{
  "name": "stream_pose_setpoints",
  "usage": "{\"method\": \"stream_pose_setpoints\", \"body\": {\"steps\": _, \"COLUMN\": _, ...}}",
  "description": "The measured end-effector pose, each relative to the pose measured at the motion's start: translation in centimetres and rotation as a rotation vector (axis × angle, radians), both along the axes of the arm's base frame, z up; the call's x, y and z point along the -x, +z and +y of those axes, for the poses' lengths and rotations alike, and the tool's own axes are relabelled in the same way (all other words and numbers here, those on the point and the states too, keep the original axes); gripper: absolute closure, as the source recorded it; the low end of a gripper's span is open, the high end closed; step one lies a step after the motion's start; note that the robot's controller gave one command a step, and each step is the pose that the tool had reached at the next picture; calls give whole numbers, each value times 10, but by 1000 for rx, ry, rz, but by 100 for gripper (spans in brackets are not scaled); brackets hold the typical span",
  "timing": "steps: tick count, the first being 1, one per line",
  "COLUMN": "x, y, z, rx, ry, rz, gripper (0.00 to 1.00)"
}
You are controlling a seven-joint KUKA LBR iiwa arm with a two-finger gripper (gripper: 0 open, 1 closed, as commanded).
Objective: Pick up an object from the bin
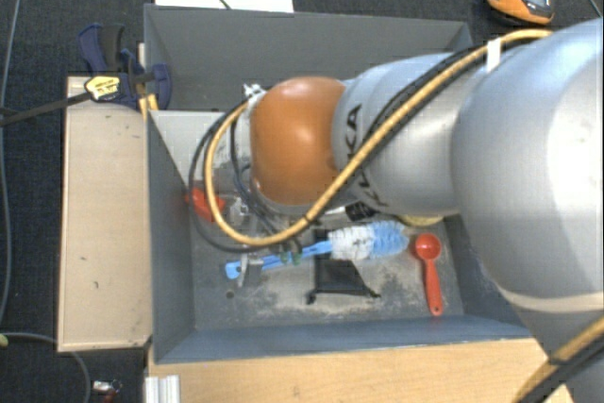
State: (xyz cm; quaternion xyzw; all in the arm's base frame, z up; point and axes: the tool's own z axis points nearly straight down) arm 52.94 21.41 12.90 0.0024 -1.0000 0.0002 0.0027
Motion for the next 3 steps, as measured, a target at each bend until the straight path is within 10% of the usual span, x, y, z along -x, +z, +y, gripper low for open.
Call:
{"method": "stream_pose_setpoints", "body": {"steps": 1, "x": -2, "y": 5, "z": -1, "rx": -2, "ry": -7, "rz": -7, "gripper": 0}}
{"method": "stream_pose_setpoints", "body": {"steps": 2, "x": 14, "y": 92, "z": 16, "rx": -7, "ry": -46, "rz": -16, "gripper": 0}}
{"method": "stream_pose_setpoints", "body": {"steps": 3, "x": 47, "y": 7, "z": -25, "rx": 3, "ry": -107, "rz": 1, "gripper": 0}}
